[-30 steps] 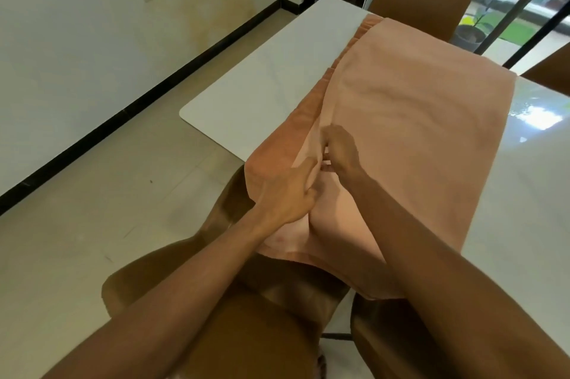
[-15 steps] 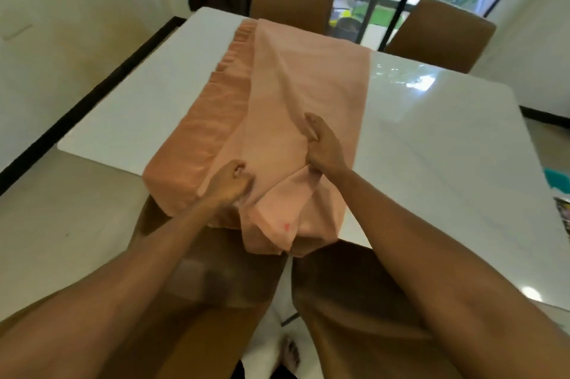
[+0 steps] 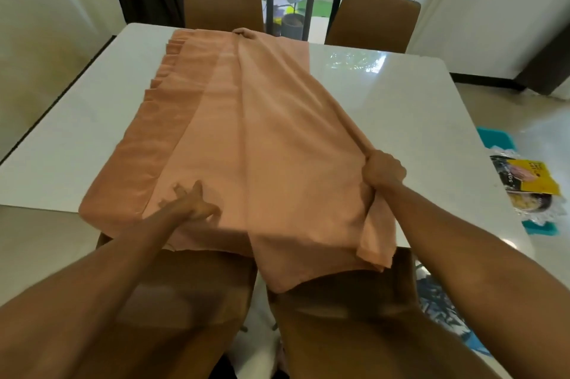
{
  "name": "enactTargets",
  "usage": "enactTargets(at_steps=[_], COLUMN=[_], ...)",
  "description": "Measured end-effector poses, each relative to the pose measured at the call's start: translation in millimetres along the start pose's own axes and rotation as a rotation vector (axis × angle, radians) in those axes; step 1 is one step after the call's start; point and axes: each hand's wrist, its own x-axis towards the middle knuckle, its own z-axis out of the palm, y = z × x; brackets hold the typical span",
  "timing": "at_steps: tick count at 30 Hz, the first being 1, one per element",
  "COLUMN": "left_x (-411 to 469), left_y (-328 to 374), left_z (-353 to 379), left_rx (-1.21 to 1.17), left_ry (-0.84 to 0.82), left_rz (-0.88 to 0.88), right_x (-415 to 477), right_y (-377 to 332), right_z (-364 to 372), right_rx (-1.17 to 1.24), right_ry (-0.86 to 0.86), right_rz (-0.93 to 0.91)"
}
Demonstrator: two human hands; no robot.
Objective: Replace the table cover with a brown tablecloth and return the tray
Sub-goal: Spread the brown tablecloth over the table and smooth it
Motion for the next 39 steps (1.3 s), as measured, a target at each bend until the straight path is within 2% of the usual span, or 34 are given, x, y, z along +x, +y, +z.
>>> enactTargets(at_steps=[3, 6, 8, 11, 13, 16, 20, 24, 27, 32, 39], left_x=[0.6, -1.9, -5.5, 2.5, 13.6, 31.0, 67.7, 122.2, 170.8, 224.7, 226.0], left_y=[3.9, 17.2, 29.2, 42.0, 45.2, 49.0, 54.6, 76.7, 99.0, 111.7, 113.4], left_z=[-0.3, -0.5, 1.0, 1.8, 0.2, -3.6, -18.1, -51.0, -76.7, -96.1, -102.5], left_rx=[-0.005, -0.057, -0.062, 0.017, 0.074, 0.140, 0.056, -0.003, 0.034, 0.061, 0.101], left_ry=[0.026, 0.131, 0.270, 0.425, 0.430, 0.419, 0.468, 0.514, 0.573, 0.623, 0.592], left_rz=[-0.033, -0.086, -0.078, 0.113, 0.249, 0.365, 0.443, 0.522, 0.571, 0.392, 0.392], right_x=[-4.7, -10.2, -13.7, -16.2, -14.0, -7.5, 20.8, 75.8, 124.2, 175.5, 189.8], right_y=[5.9, -9.2, -33.2, -72.5, -95.7, -123.5, -162.0, -202.8, -236.8, -260.2, -238.6], right_z=[16.2, 36.4, 46.8, 62.3, 72.2, 82.6, 84.6, 80.5, 82.8, 89.1, 76.1], right_rx=[-0.003, 0.028, 0.092, 0.126, 0.110, 0.067, 0.041, 0.057, 0.049, 0.018, 0.042], right_ry=[0.068, 0.192, 0.177, 0.083, 0.038, 0.029, 0.085, 0.107, 0.063, 0.063, 0.040], right_rz=[-0.002, -0.271, -0.418, -0.554, -0.604, -0.612, -0.657, -0.664, -0.647, -0.608, -0.564])
